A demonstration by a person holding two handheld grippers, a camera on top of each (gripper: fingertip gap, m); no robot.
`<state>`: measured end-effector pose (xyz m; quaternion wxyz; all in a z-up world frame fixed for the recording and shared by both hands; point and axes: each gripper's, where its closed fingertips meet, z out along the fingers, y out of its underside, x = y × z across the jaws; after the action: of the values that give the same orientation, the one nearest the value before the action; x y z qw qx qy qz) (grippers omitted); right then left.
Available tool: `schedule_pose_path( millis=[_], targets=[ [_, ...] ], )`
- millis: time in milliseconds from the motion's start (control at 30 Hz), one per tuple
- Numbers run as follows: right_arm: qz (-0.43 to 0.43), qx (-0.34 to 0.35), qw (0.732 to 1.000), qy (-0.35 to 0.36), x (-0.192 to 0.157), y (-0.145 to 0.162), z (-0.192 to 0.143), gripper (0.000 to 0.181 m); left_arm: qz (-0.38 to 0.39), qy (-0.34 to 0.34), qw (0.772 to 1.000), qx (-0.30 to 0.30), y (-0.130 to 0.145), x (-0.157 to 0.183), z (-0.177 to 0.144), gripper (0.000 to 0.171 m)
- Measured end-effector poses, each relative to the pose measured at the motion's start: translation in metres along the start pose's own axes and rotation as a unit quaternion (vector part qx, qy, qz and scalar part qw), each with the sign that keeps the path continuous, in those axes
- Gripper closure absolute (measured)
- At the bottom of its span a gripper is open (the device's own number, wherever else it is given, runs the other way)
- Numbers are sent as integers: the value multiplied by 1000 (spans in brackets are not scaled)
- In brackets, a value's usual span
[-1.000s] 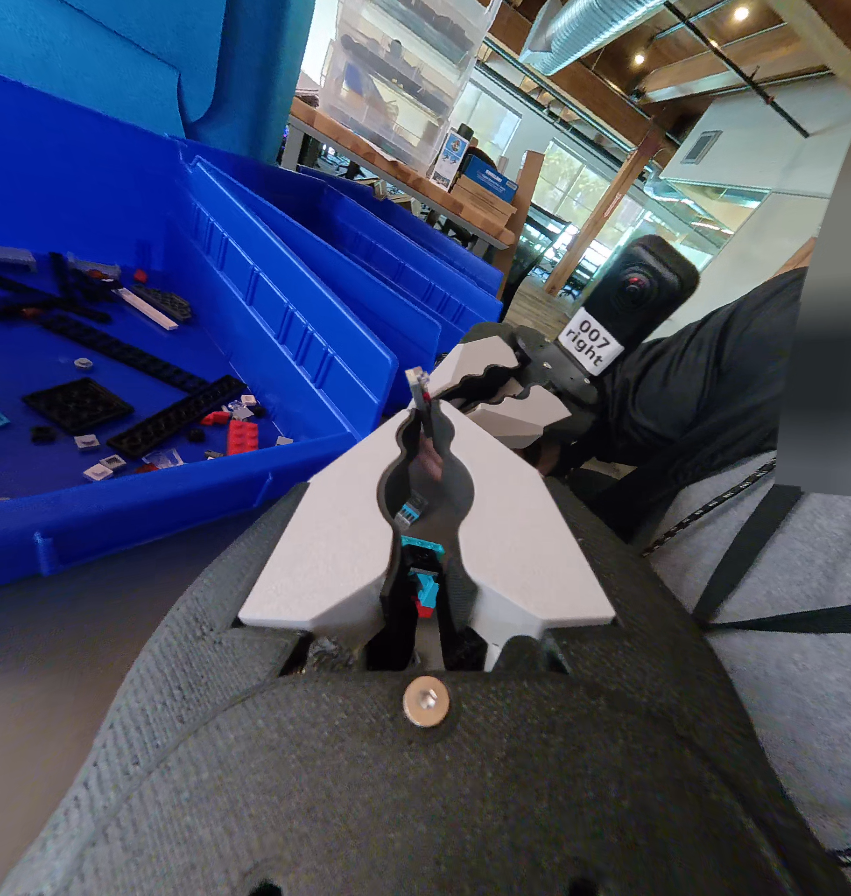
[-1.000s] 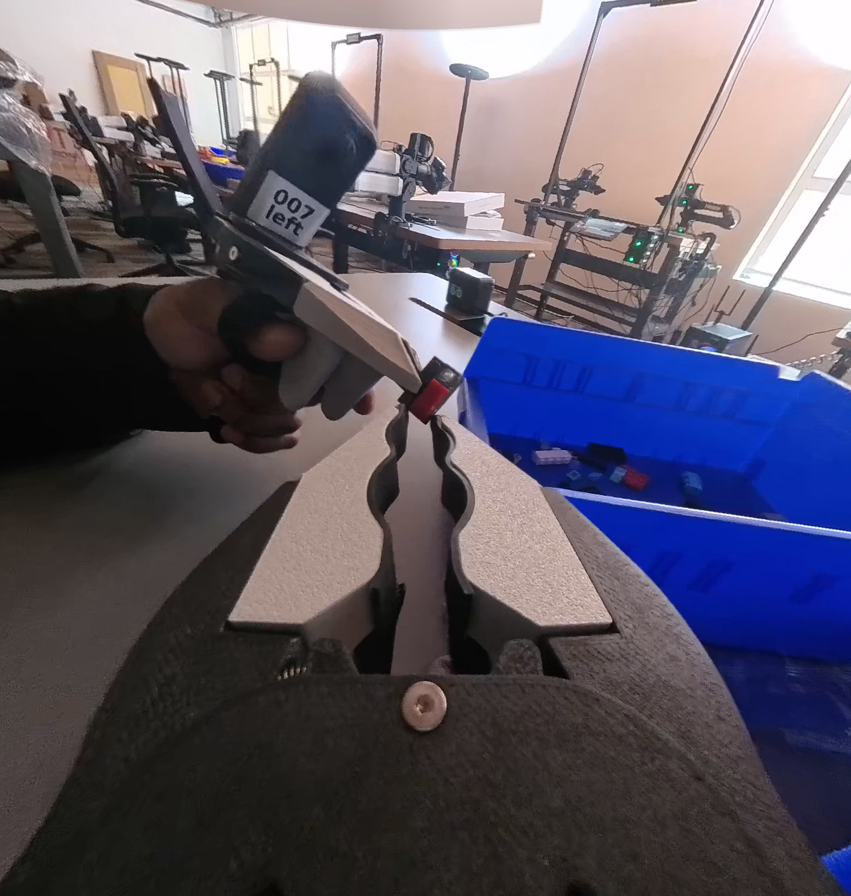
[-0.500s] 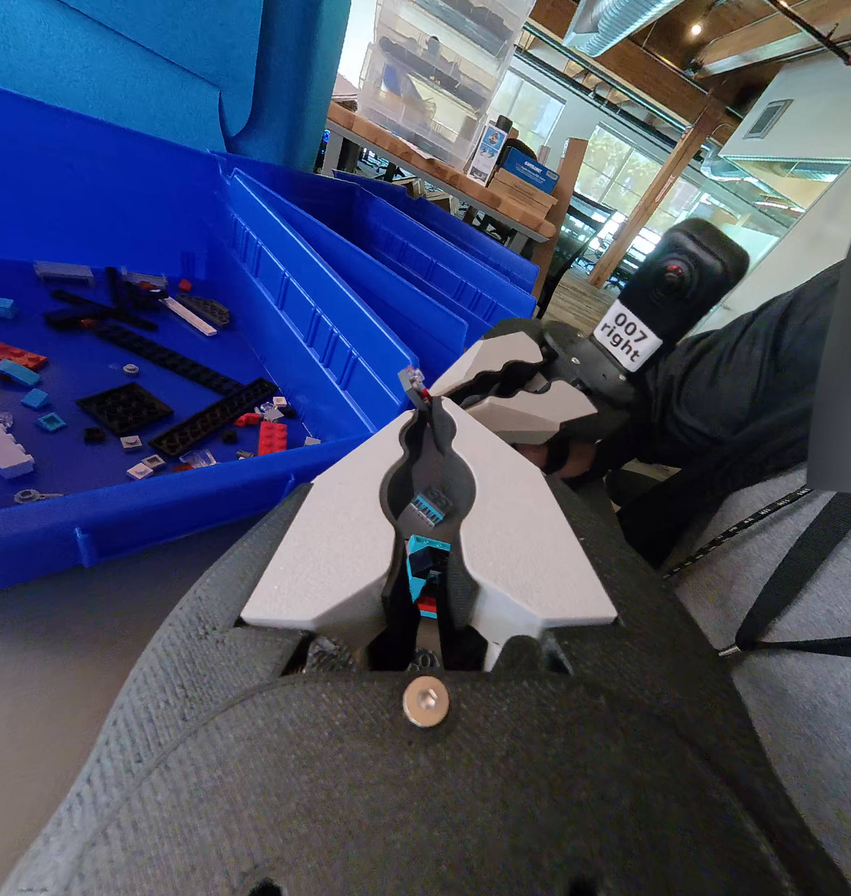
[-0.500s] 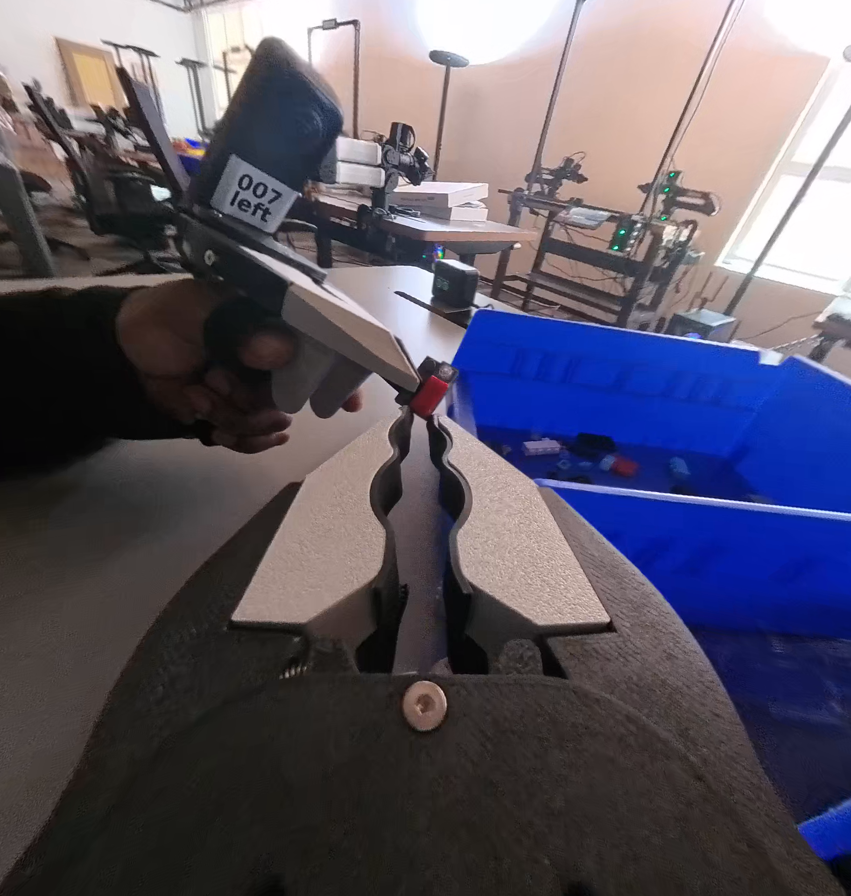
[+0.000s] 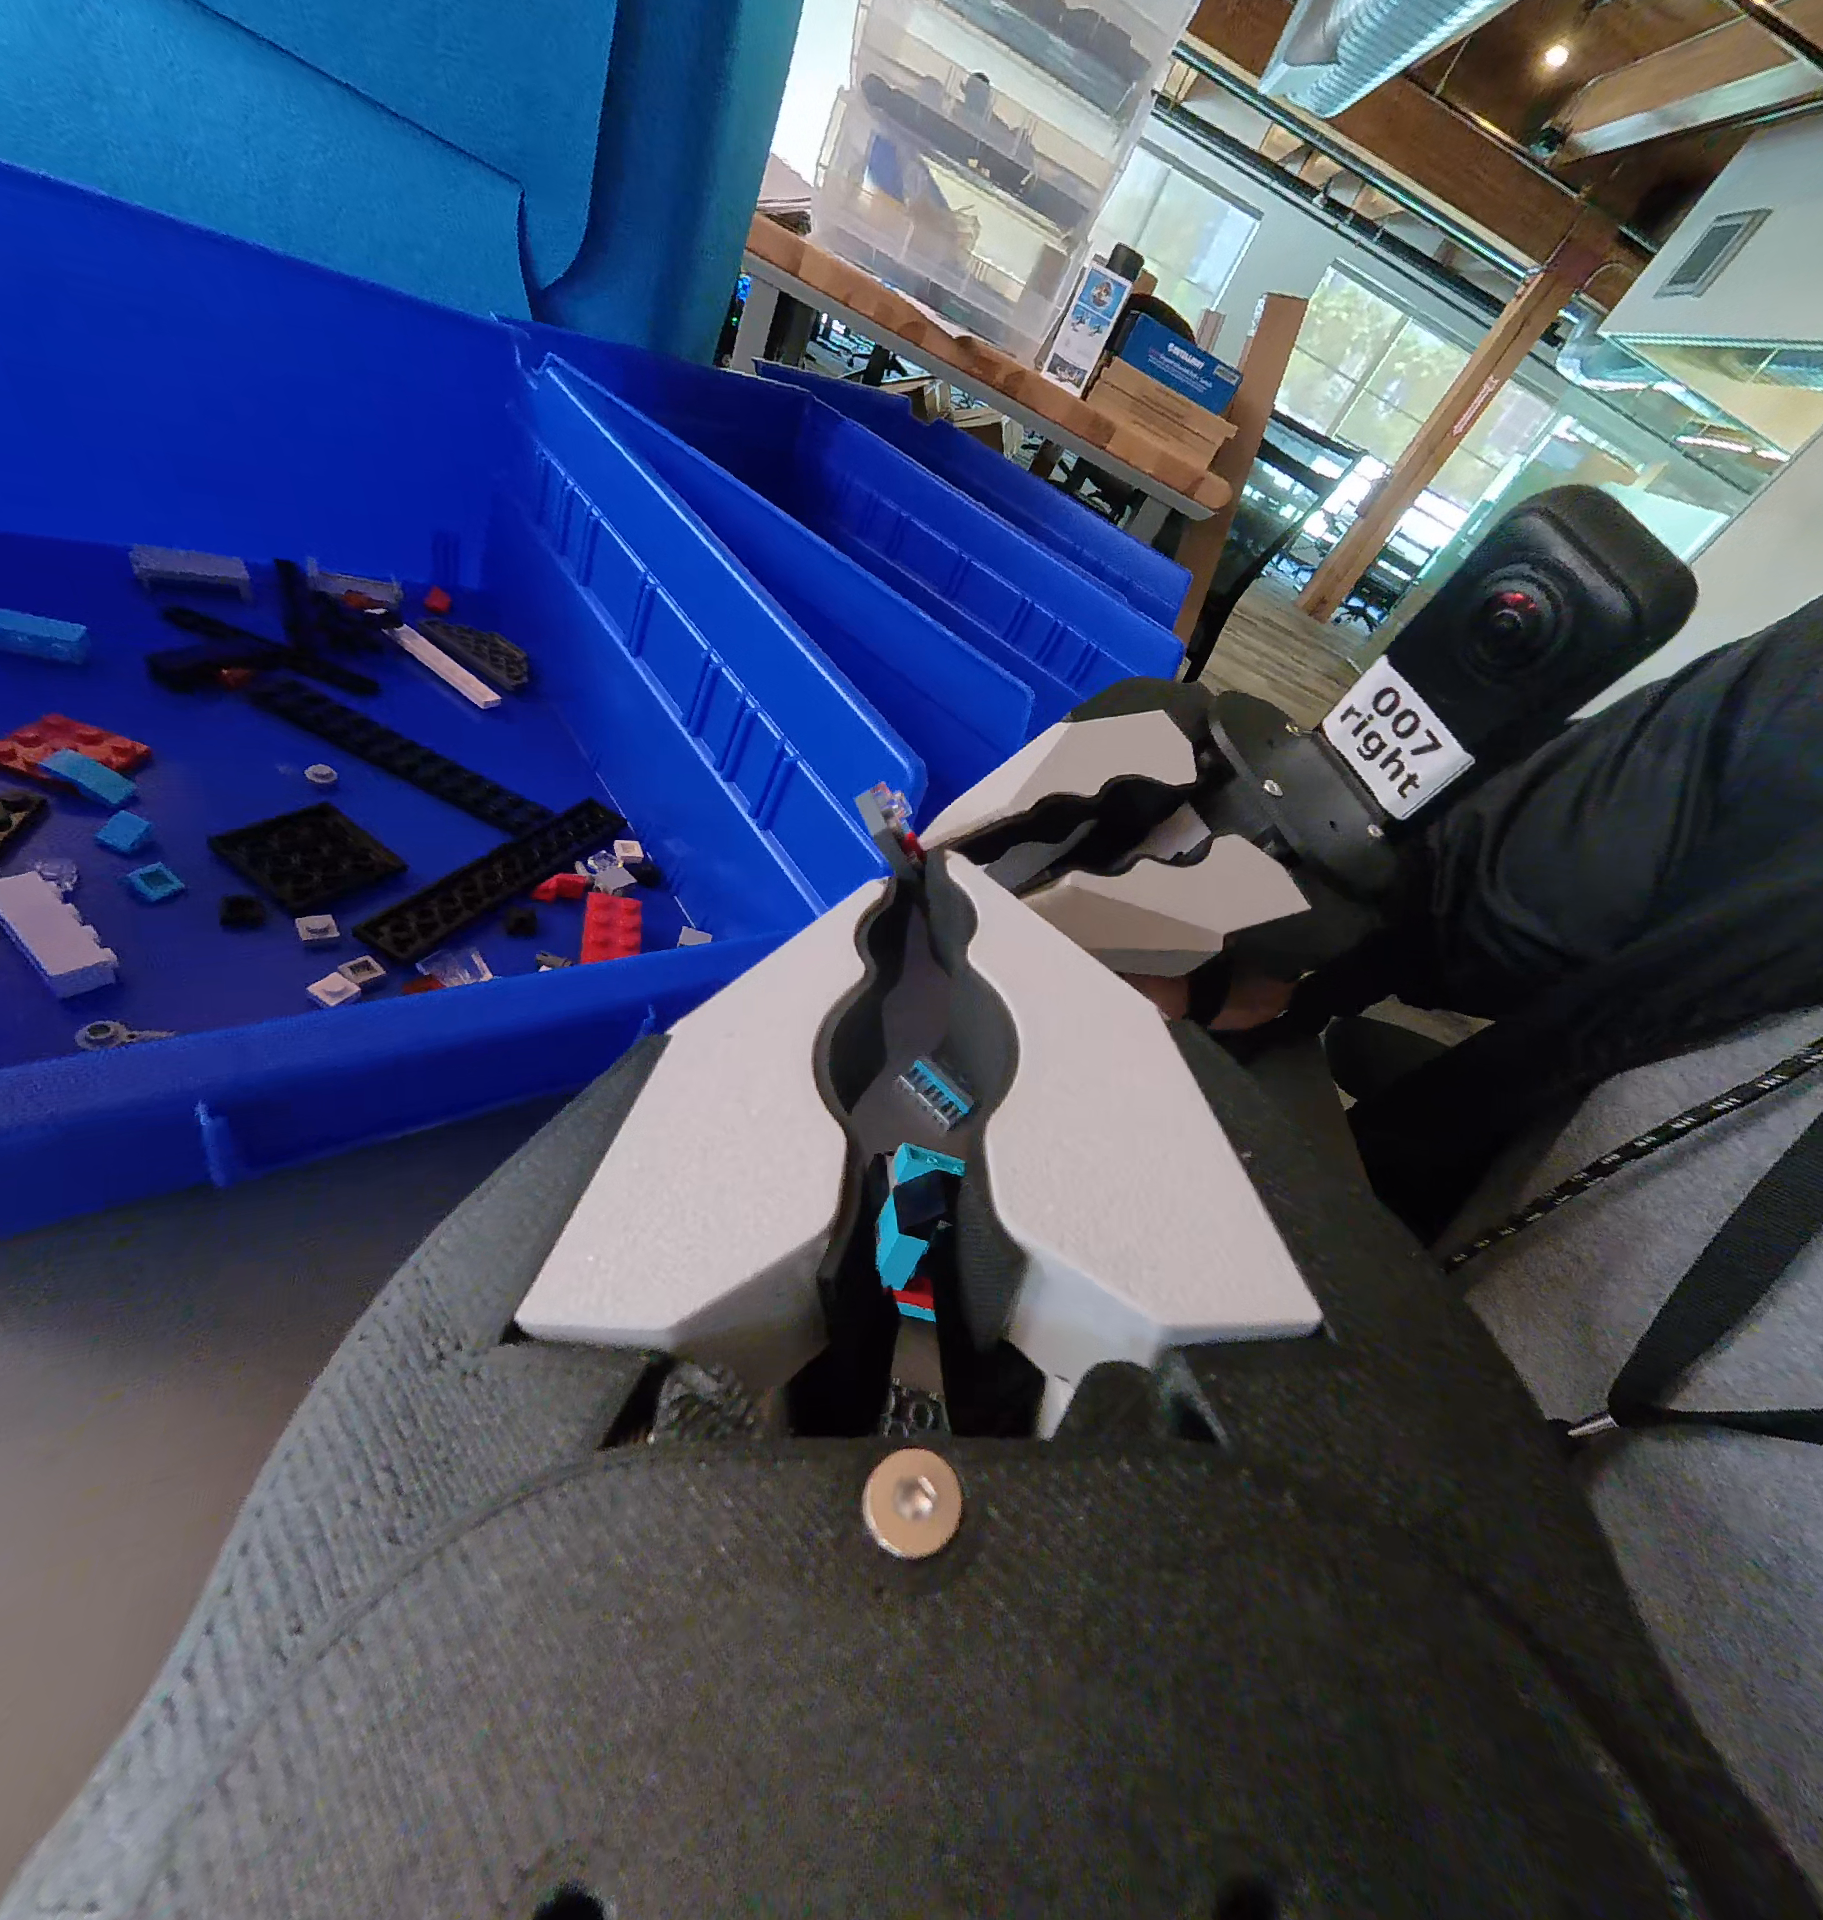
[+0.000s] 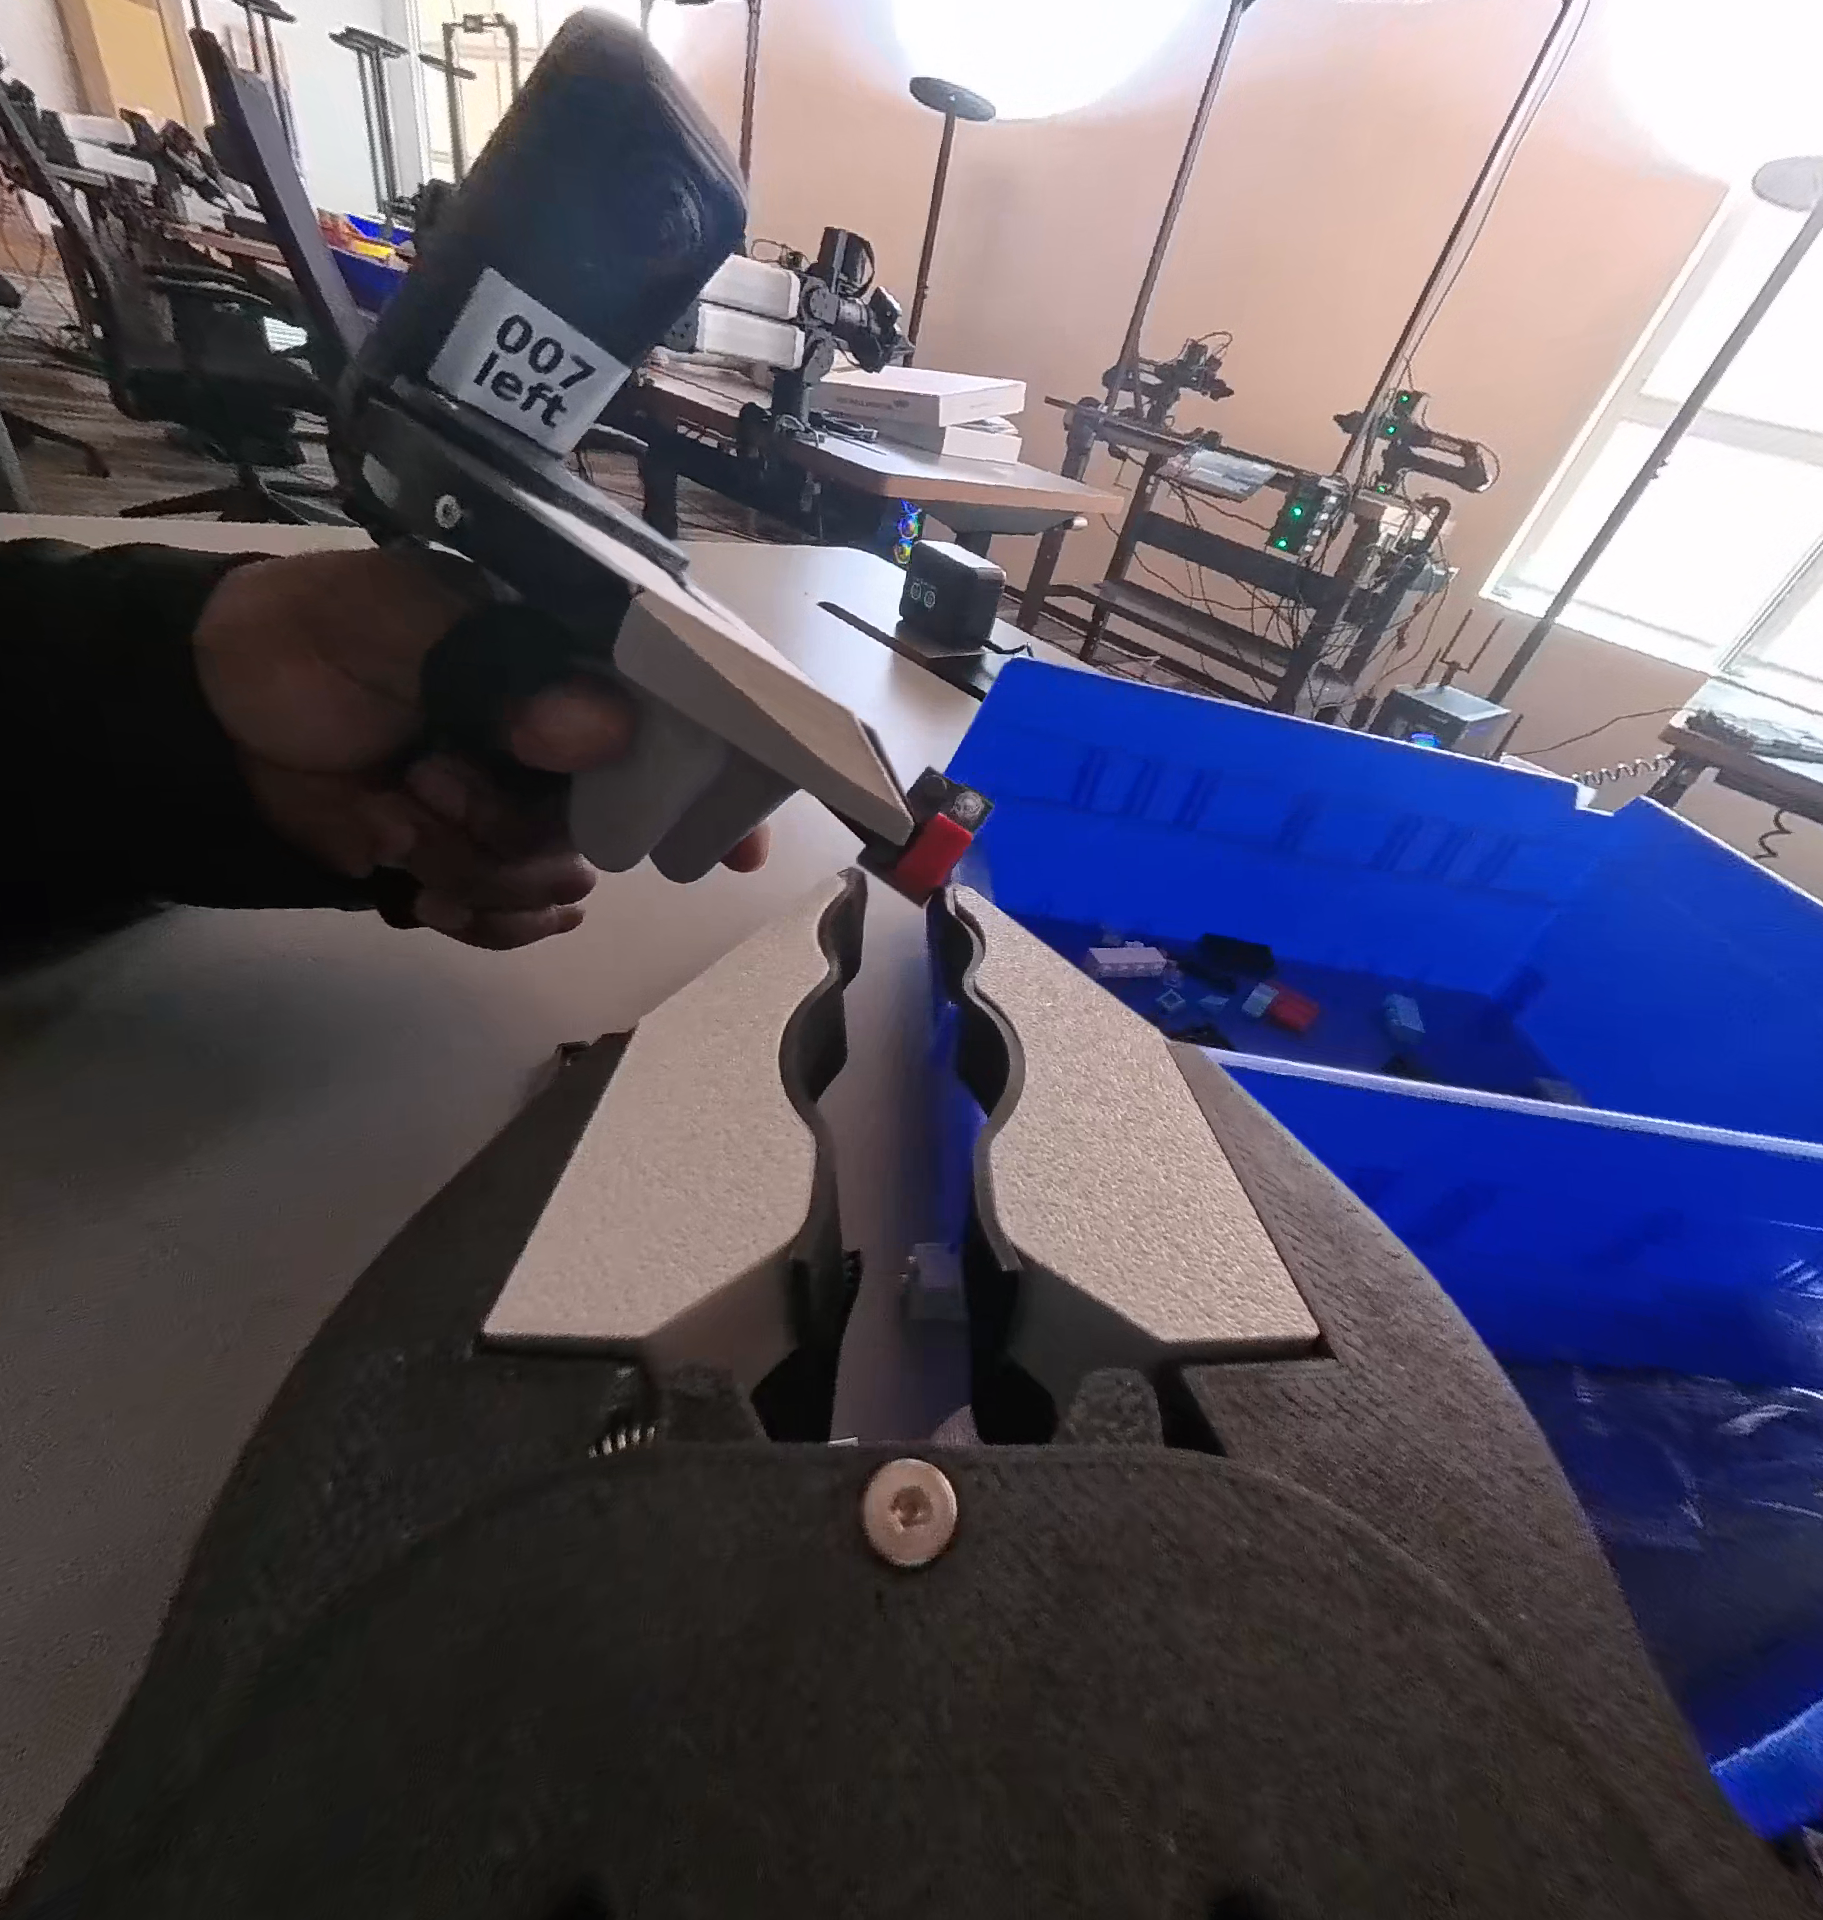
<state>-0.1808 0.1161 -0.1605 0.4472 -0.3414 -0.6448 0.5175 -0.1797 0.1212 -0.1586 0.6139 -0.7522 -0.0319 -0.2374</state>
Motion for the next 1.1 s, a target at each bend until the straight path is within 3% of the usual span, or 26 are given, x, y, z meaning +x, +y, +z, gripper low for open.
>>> schedule_pose_path(
  millis=[433,833,1100],
  targets=[
    [17,14,1000,-8,0,-5,-3,172,7,19,1000,-6,1,6,0,167],
    [192,39,977,-88,-2,-12,-7,173,60,22,998,-12,-1,14,-3,168],
    [292,47,948,-119,-2,-11,-7,174,33,36,999,-10,-1,15,-3,170]
  ],
)
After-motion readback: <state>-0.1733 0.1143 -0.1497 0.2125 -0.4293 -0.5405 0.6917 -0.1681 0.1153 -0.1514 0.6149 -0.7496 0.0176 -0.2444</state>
